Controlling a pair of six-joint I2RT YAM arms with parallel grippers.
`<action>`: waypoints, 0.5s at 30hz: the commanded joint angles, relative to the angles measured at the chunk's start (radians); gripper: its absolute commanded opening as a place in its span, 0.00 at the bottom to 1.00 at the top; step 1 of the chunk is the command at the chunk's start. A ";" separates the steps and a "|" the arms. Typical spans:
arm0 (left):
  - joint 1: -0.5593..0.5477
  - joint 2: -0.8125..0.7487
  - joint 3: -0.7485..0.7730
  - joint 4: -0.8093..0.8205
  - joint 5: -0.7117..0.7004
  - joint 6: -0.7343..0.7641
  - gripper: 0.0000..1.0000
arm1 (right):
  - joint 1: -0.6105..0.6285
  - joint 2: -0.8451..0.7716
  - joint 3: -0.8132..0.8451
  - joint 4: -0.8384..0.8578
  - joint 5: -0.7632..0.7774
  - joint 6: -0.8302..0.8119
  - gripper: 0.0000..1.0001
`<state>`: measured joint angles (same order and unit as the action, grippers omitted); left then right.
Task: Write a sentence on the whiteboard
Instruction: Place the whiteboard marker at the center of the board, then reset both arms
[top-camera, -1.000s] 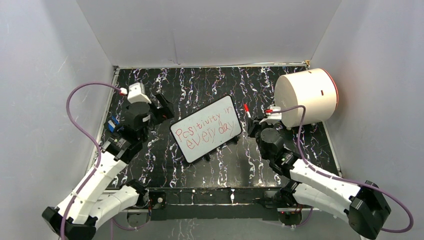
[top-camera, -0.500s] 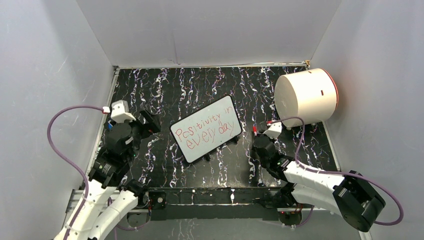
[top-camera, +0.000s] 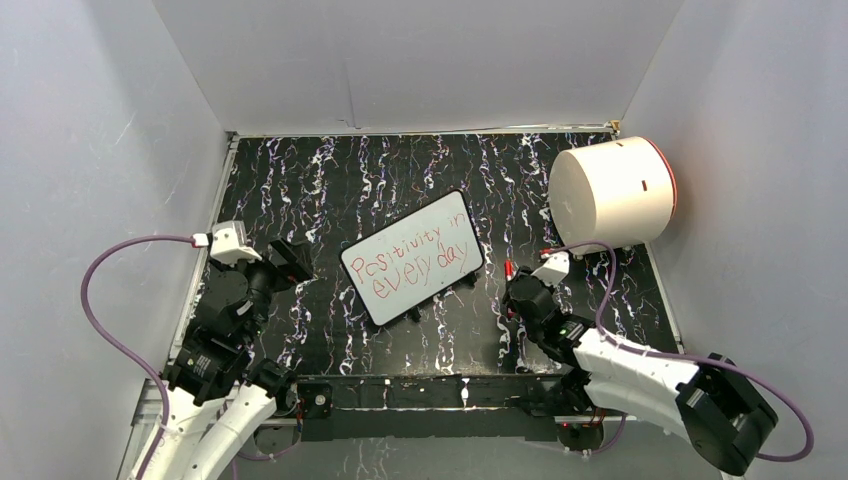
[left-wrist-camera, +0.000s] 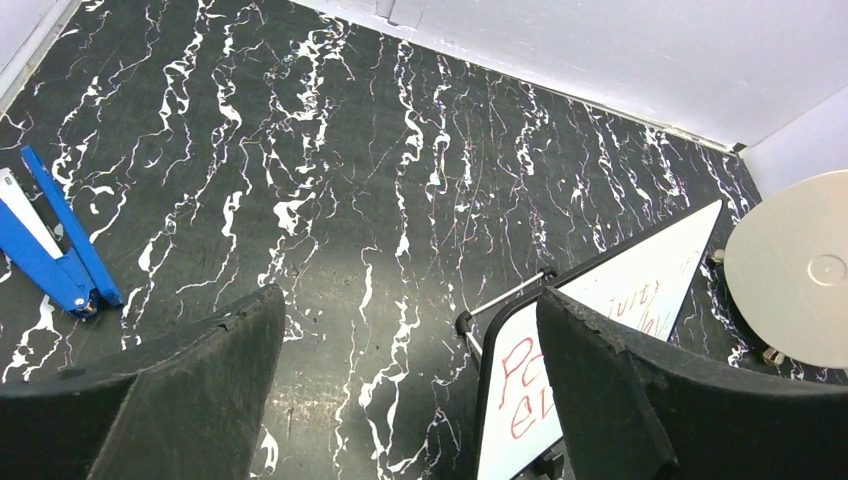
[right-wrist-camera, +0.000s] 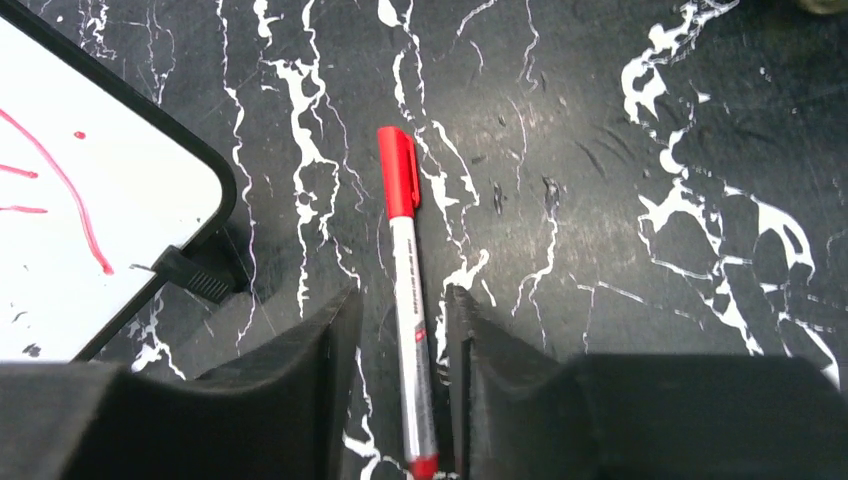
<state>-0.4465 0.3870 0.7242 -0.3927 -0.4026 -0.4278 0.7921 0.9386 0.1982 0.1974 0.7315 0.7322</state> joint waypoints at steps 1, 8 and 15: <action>0.006 -0.035 -0.012 -0.016 -0.003 0.020 0.92 | -0.003 -0.086 0.040 -0.138 -0.040 0.019 0.50; 0.006 -0.090 -0.010 -0.065 0.006 0.007 0.93 | -0.002 -0.224 0.177 -0.429 -0.038 0.027 0.70; 0.006 -0.157 0.038 -0.129 0.003 0.018 0.93 | -0.002 -0.388 0.396 -0.723 -0.031 -0.055 0.98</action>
<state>-0.4465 0.2592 0.7124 -0.4770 -0.3923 -0.4263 0.7921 0.6231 0.4477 -0.3119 0.6735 0.7181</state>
